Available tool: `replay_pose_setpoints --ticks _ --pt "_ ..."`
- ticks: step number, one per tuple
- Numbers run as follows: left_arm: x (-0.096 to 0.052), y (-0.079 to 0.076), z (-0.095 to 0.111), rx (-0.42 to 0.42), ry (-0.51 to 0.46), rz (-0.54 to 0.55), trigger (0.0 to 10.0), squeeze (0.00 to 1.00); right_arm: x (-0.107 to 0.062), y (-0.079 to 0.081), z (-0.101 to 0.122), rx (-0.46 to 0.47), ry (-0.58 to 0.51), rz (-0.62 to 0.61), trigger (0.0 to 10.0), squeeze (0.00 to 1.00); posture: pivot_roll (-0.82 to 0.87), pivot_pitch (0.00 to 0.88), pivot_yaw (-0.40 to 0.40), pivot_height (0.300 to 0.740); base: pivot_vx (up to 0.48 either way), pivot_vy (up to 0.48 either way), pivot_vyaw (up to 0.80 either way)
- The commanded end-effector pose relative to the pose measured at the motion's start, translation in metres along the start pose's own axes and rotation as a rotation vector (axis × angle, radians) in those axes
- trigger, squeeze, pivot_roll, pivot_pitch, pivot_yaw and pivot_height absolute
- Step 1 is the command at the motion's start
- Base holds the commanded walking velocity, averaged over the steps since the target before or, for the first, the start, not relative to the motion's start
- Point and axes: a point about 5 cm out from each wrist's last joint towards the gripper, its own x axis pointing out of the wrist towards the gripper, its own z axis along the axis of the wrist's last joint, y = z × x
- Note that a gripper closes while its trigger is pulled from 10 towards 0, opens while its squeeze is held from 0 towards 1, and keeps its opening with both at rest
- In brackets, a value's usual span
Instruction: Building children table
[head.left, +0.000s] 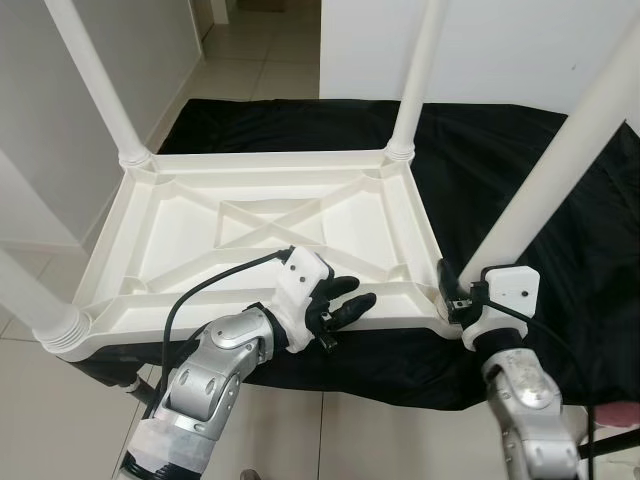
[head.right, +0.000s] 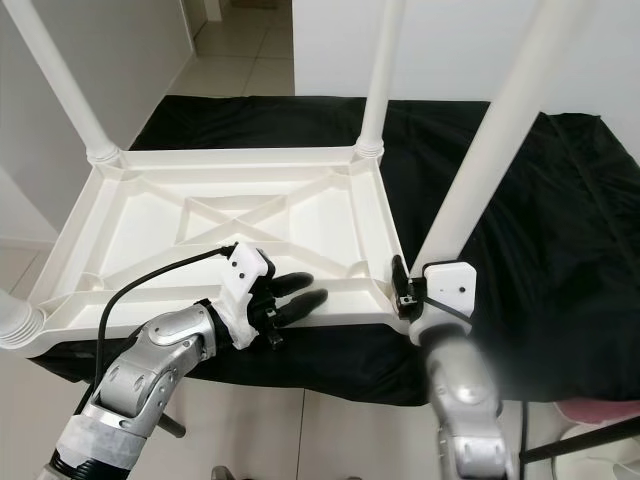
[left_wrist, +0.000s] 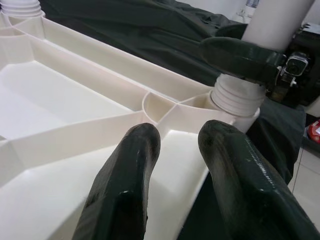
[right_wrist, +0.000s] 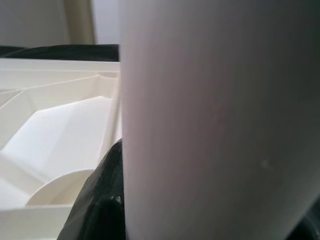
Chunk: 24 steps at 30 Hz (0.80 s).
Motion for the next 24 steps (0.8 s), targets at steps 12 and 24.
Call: replay_pose_setpoints --ticks 12,24 --pt "-0.003 0.003 -0.002 -0.004 0.002 0.037 10.0 0.00 -0.003 0.003 -0.004 0.038 0.017 0.064 10.0 1.00 -0.08 0.089 0.019 0.740 0.000 0.000 0.00" --pt "-0.002 -0.002 -0.003 -0.008 -0.001 0.042 10.0 0.00 0.013 -0.005 0.004 0.026 -0.014 0.328 10.0 0.00 -0.08 0.092 0.018 0.740 0.000 0.000 0.00"
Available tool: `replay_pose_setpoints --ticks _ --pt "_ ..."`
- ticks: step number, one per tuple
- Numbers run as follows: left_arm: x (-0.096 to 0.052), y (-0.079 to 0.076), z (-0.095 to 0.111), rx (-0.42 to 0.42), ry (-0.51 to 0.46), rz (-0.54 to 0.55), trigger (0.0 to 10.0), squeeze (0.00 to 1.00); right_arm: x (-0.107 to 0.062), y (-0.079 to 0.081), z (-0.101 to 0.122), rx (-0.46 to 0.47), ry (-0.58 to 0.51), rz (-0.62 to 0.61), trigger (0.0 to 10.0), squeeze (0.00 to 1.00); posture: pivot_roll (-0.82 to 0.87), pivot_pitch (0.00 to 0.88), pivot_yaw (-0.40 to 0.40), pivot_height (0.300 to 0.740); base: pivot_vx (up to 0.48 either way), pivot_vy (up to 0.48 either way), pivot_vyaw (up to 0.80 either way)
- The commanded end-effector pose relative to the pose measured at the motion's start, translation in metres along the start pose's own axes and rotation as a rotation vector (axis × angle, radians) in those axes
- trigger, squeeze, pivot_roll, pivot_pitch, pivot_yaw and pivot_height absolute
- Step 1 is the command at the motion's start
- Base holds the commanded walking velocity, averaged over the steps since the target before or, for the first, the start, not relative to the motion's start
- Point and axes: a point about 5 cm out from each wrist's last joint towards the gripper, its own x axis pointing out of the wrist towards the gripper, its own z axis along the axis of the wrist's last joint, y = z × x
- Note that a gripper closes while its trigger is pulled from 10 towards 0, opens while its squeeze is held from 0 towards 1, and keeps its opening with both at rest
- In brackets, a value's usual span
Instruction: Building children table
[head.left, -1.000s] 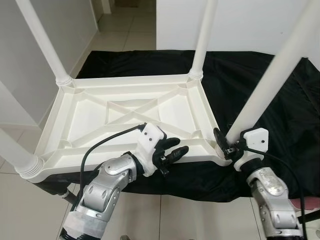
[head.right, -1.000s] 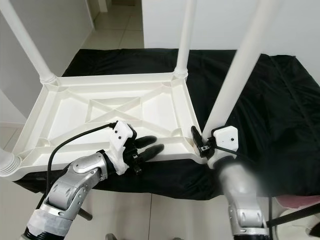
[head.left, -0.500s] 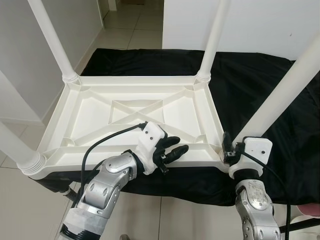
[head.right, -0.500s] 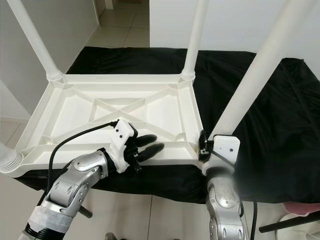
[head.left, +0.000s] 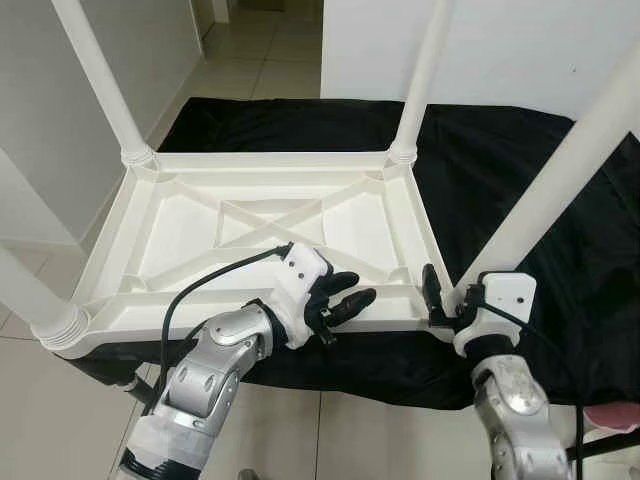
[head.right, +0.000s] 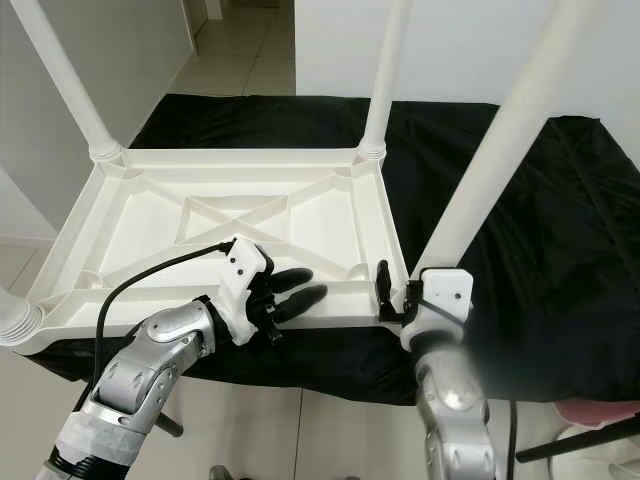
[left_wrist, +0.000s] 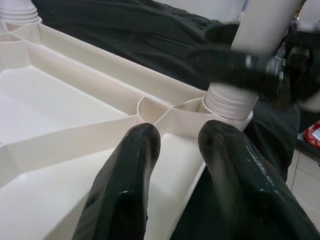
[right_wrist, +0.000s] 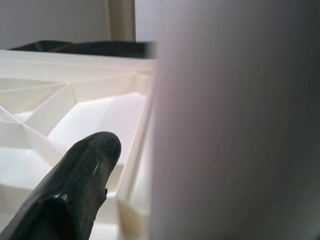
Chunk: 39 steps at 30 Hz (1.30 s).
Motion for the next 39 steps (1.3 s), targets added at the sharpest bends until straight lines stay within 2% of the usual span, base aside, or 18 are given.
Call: replay_pose_setpoints --ticks 1,5,6,8,9,11,12,16,22,23,25,29,31,32,35,39 --pt "-0.001 -0.004 -0.004 -0.003 0.009 0.031 10.0 0.00 0.002 -0.002 -0.006 0.014 0.025 0.101 10.0 0.00 -0.07 0.093 0.016 0.740 0.000 0.000 0.00" --pt "-0.002 -0.010 -0.006 -0.014 0.016 0.017 10.0 0.00 0.007 -0.010 -0.007 -0.015 0.027 0.194 10.0 0.00 -0.07 0.086 0.019 0.740 0.000 0.000 0.00" --pt "-0.004 -0.014 -0.009 -0.024 0.022 0.012 10.0 0.00 0.011 -0.012 -0.008 -0.025 0.033 0.232 4.9 0.00 -0.08 0.076 0.025 0.740 0.000 0.000 0.00" --pt "-0.005 -0.016 -0.011 -0.032 0.026 0.009 10.0 0.00 0.013 -0.014 -0.008 -0.031 0.038 0.259 4.9 0.00 -0.08 0.076 0.025 0.740 0.000 0.000 0.00" --pt "-0.006 -0.018 -0.012 -0.035 0.030 0.003 10.0 0.00 0.015 -0.015 -0.009 -0.042 0.039 0.279 4.3 0.00 -0.07 0.069 0.029 0.740 0.000 0.000 0.00" --pt "-0.006 -0.018 -0.012 -0.035 0.030 0.003 10.0 0.00 0.015 -0.015 -0.009 -0.042 0.039 0.279 4.3 0.00 -0.07 0.069 0.029 0.740 0.000 0.000 0.00" --pt "-0.007 -0.021 -0.014 -0.037 0.033 -0.003 10.0 0.00 0.017 -0.015 -0.011 -0.049 0.048 0.311 0.0 0.00 -0.07 0.056 0.037 0.740 0.000 0.000 0.00" --pt "-0.006 -0.026 -0.014 -0.027 0.044 -0.021 10.0 0.00 0.016 -0.013 -0.020 -0.033 0.081 0.387 0.0 0.00 -0.06 0.050 0.034 0.740 0.000 0.000 0.00" --pt "-0.006 -0.024 -0.016 0.015 0.065 -0.009 10.0 0.00 0.015 -0.008 -0.025 -0.002 0.085 0.396 0.0 0.00 -0.05 0.046 0.037 0.740 0.000 0.000 0.00" --pt "-0.006 -0.023 -0.018 0.017 0.074 -0.001 10.0 0.00 0.015 -0.005 -0.025 0.010 0.082 0.386 10.0 0.00 -0.05 0.028 0.039 0.740 0.000 0.000 0.00" --pt "-0.009 -0.020 -0.018 0.024 0.080 0.025 10.0 0.00 0.014 0.006 -0.024 0.054 0.073 0.322 10.0 0.00 -0.05 0.017 0.043 0.740 0.000 0.000 0.00" --pt "-0.009 -0.016 -0.018 0.017 0.077 0.045 10.0 0.00 0.014 0.011 -0.023 0.047 0.061 0.226 10.0 0.00 -0.04 0.010 0.043 0.740 0.000 0.000 0.00" --pt "-0.008 -0.014 -0.016 0.016 0.072 0.053 10.0 0.00 0.012 0.014 -0.023 0.060 0.064 0.089 10.0 0.00 -0.04 0.000 0.051 0.740 0.000 0.000 0.00" --pt "-0.008 -0.014 -0.016 0.016 0.072 0.053 10.0 0.00 0.012 0.014 -0.023 0.060 0.064 0.089 10.0 0.00 -0.04 0.000 0.051 0.740 0.000 0.000 0.00" --pt "-0.008 -0.013 -0.016 0.023 0.075 0.057 10.0 0.00 0.004 0.025 -0.027 0.079 0.104 -0.060 10.0 0.00 -0.04 0.000 0.056 0.740 0.000 0.000 0.00" --pt "-0.009 -0.011 -0.017 0.027 0.082 0.064 10.0 0.00 -0.002 0.034 -0.029 0.095 0.138 -0.122 10.0 0.00 -0.04 0.000 0.060 0.740 0.000 0.000 0.00"
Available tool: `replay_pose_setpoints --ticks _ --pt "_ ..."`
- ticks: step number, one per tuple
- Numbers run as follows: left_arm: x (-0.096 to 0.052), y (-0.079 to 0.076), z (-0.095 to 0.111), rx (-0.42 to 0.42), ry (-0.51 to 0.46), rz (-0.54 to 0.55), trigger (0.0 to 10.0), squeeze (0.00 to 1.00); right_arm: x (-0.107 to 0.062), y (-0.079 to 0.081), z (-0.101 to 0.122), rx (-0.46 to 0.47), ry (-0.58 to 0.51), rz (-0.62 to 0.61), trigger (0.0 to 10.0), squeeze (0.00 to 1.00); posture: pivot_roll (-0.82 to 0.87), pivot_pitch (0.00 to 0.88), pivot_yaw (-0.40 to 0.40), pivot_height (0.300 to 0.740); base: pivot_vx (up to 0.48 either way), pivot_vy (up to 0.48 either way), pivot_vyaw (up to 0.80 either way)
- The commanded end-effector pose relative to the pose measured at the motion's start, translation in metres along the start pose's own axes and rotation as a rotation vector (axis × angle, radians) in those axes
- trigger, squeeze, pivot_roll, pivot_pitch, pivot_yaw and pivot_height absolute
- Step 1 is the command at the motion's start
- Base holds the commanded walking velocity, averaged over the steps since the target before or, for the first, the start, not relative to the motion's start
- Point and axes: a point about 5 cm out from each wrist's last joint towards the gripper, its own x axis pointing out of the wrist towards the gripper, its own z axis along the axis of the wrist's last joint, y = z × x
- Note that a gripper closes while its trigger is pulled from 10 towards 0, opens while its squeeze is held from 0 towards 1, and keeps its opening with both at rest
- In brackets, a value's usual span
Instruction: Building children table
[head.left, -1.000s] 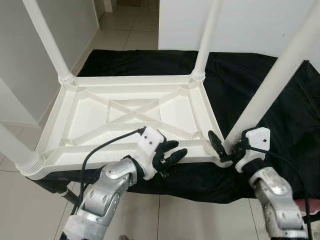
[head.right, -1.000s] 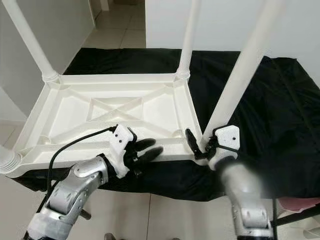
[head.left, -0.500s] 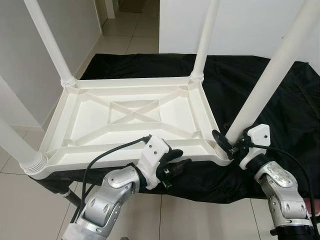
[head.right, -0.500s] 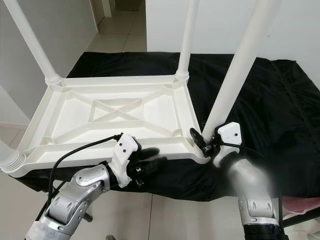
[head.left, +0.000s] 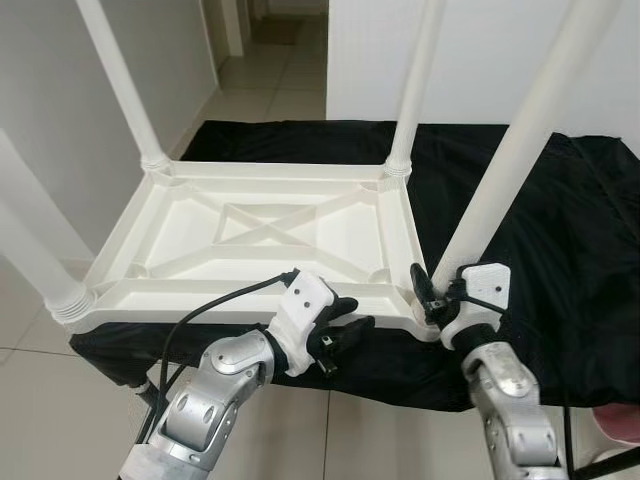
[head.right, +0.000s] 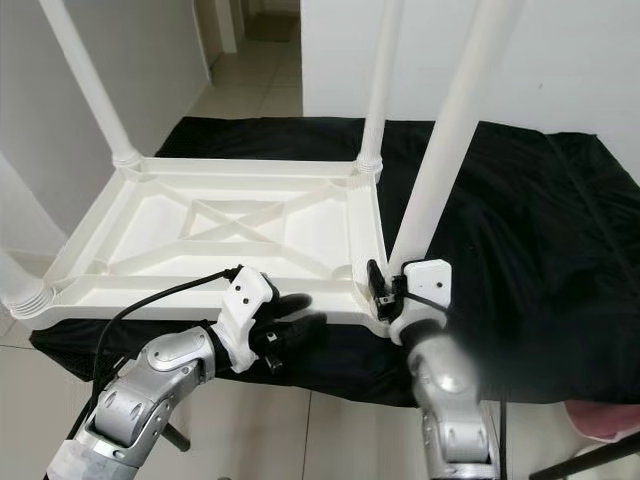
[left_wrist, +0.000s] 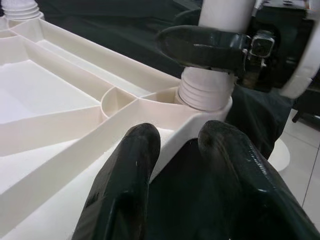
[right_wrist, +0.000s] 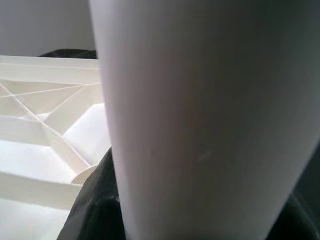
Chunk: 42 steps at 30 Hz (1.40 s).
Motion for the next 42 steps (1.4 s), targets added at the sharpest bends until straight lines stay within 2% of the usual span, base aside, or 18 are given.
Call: replay_pose_setpoints --ticks 1,4,10,11,13,20,21,23,24,27,28,33,34,42 --pt "-0.002 0.008 -0.002 0.011 0.010 0.058 10.0 0.00 -0.008 0.008 -0.013 0.049 0.085 -0.077 10.0 0.00 -0.04 0.000 0.059 0.740 0.000 0.000 0.00" --pt "-0.005 0.010 -0.004 0.008 0.016 0.071 10.0 0.00 -0.016 0.017 -0.019 0.047 0.123 -0.175 10.0 0.00 -0.04 0.000 0.062 0.740 0.000 0.000 0.00" --pt "-0.009 0.011 -0.005 0.003 0.026 0.068 10.0 0.00 -0.015 0.022 -0.016 0.059 0.112 -0.206 10.0 0.01 -0.05 0.000 0.081 0.740 0.000 0.000 0.00" --pt "-0.010 0.011 -0.007 0.004 0.033 0.061 10.0 0.00 -0.015 0.021 -0.014 0.071 0.101 -0.206 10.0 0.98 -0.05 0.000 0.084 0.740 0.000 0.000 0.00" --pt "-0.012 0.010 -0.009 0.008 0.047 0.049 10.0 0.00 -0.014 0.021 -0.012 0.082 0.084 -0.200 10.0 1.00 -0.05 0.000 0.087 0.740 0.000 0.000 0.00" --pt "-0.015 0.013 -0.012 0.010 0.066 0.048 10.0 0.00 -0.008 0.020 -0.007 0.081 0.044 -0.163 10.0 1.00 -0.05 0.000 0.086 0.740 0.000 0.000 0.00" --pt "-0.016 0.012 -0.013 0.008 0.070 0.046 10.0 0.00 -0.006 0.018 -0.005 0.090 0.030 -0.110 10.0 1.00 -0.06 0.001 0.085 0.740 0.000 0.000 0.00" --pt "-0.016 0.012 -0.014 0.008 0.072 0.046 10.0 0.00 -0.005 0.017 -0.005 0.074 0.027 -0.093 10.0 1.00 -0.06 0.000 0.083 0.740 0.000 0.000 0.00" --pt "-0.016 0.012 -0.014 0.008 0.074 0.046 10.0 0.00 -0.005 0.015 -0.005 0.071 0.023 -0.081 10.0 0.80 -0.06 0.000 0.083 0.740 0.000 0.000 0.00" --pt "-0.016 0.012 -0.014 0.008 0.075 0.046 10.0 0.00 -0.005 0.014 -0.005 0.068 0.018 -0.073 10.0 0.80 -0.06 0.000 0.083 0.740 0.000 0.000 0.00" --pt "-0.015 0.010 -0.014 0.002 0.070 0.047 10.0 0.00 -0.004 0.010 -0.004 0.060 0.012 -0.008 10.0 0.00 -0.07 0.008 0.085 0.740 0.000 0.000 0.00" --pt "-0.013 0.005 -0.014 -0.012 0.066 0.039 10.0 0.00 -0.002 -0.002 -0.006 0.014 0.010 0.093 10.0 0.00 -0.08 0.026 0.083 0.740 0.000 0.000 0.00" --pt "-0.014 -0.003 -0.019 -0.023 0.082 0.007 10.0 0.00 0.001 -0.010 -0.007 -0.022 0.015 0.209 10.0 0.00 -0.08 0.037 0.083 0.740 0.000 0.000 0.00" --pt "-0.016 -0.008 -0.020 -0.039 0.078 0.002 10.0 0.00 0.009 -0.027 -0.007 -0.096 0.034 0.370 10.0 0.00 -0.08 0.032 0.061 0.740 0.000 0.000 0.00"
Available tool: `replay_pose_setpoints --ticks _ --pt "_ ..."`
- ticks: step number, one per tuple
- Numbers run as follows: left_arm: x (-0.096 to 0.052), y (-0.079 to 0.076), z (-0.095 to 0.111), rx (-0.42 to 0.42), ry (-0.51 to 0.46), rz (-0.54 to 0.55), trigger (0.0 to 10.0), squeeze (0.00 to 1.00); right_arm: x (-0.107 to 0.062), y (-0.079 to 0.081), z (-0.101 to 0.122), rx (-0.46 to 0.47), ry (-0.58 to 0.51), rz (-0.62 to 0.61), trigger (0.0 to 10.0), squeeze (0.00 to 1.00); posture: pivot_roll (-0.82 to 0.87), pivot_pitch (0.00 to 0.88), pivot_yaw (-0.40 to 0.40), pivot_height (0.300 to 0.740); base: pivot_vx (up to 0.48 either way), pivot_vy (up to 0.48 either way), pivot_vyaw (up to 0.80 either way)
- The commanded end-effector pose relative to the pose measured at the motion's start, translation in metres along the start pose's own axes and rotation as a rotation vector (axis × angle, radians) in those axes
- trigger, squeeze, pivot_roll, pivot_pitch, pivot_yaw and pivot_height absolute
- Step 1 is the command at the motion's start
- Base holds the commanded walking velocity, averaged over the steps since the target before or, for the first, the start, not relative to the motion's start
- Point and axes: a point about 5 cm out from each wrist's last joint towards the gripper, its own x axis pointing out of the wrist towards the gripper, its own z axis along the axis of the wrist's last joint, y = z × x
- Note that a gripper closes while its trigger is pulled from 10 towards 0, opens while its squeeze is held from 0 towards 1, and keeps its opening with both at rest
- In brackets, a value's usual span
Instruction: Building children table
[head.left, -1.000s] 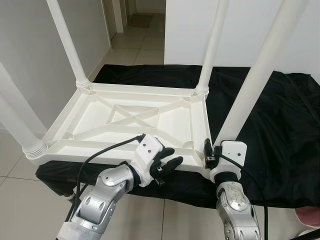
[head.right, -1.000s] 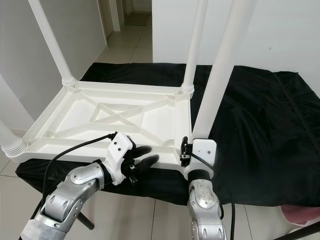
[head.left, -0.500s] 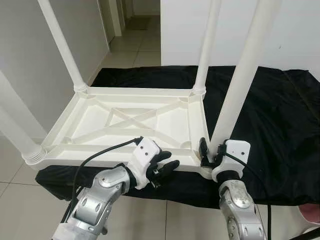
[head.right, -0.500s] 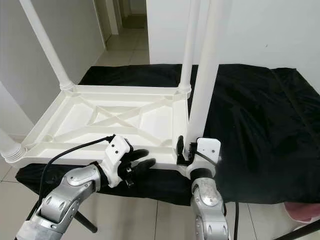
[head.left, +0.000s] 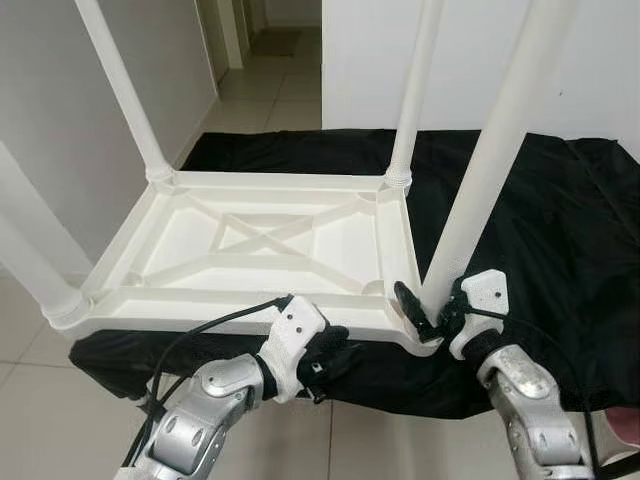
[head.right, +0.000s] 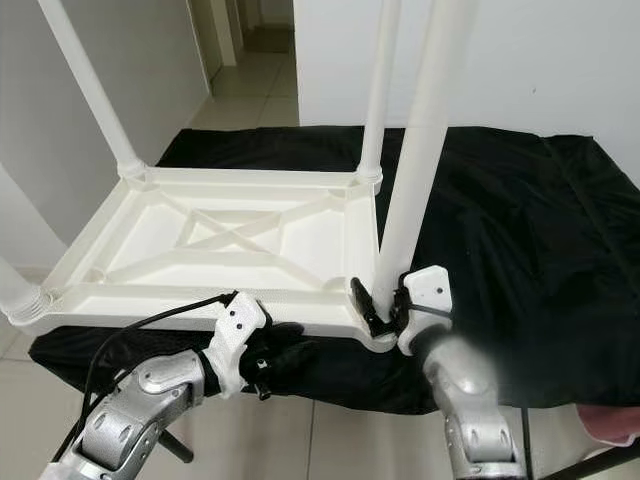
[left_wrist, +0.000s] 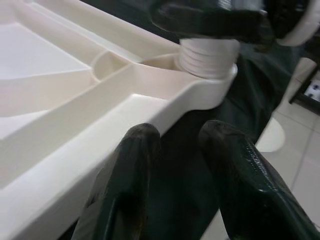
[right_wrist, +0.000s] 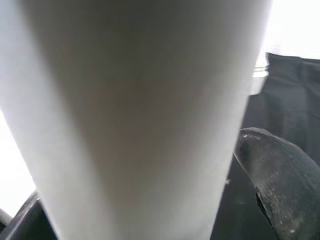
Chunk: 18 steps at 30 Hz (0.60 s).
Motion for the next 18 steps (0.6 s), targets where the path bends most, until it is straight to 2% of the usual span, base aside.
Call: replay_pose_setpoints --ticks 1,6,7,8,10,11,13,14,17,18 --pt "-0.002 0.001 0.000 0.003 -0.001 0.007 10.0 0.00 0.001 -0.004 -0.003 0.004 0.011 0.032 10.0 0.00 -0.08 0.032 0.061 0.740 0.000 0.000 0.00" --pt "-0.001 0.001 0.002 0.001 -0.015 0.008 10.0 0.00 0.007 -0.006 -0.004 -0.025 0.005 0.115 10.0 0.00 -0.07 0.017 0.056 0.740 0.000 0.000 0.00" --pt "-0.001 0.000 0.003 -0.022 -0.026 -0.004 10.0 0.39 0.009 -0.005 -0.004 -0.023 0.005 0.138 9.9 0.00 -0.07 0.011 0.057 0.740 0.000 0.000 0.00" --pt "-0.001 0.000 0.003 -0.042 -0.032 -0.015 10.0 1.00 0.011 -0.005 -0.005 -0.020 0.004 0.156 9.8 0.00 -0.07 0.011 0.057 0.740 0.000 0.000 0.00" --pt "-0.001 -0.001 0.004 -0.051 -0.036 -0.030 10.0 1.00 0.012 -0.004 -0.005 -0.019 0.006 0.172 10.0 0.00 -0.07 0.011 0.057 0.740 0.000 0.000 0.00" --pt "-0.002 -0.002 0.005 -0.043 -0.029 -0.031 10.0 1.00 0.013 -0.002 -0.006 -0.018 0.009 0.197 9.6 0.00 -0.07 0.005 0.057 0.740 0.000 0.000 0.00" --pt "-0.002 -0.002 0.005 -0.033 -0.023 -0.028 10.0 1.00 0.014 -0.002 -0.007 -0.018 0.012 0.212 9.6 0.00 -0.07 0.005 0.057 0.740 0.000 0.000 0.00" --pt "-0.002 0.000 0.005 0.013 -0.009 0.003 10.0 0.00 0.014 0.000 -0.008 -0.017 0.015 0.239 7.8 0.00 -0.06 0.001 0.060 0.740 0.000 0.000 0.00" --pt "-0.002 0.001 0.005 0.023 -0.008 0.006 10.0 0.00 0.014 0.001 -0.009 -0.017 0.016 0.249 7.8 0.00 -0.06 0.001 0.060 0.740 0.000 0.000 0.00" --pt "-0.001 0.001 0.005 0.031 -0.006 0.009 10.0 0.00 0.014 0.001 -0.009 -0.015 0.014 0.265 3.8 0.00 -0.06 0.003 0.061 0.740 0.000 0.000 0.00"
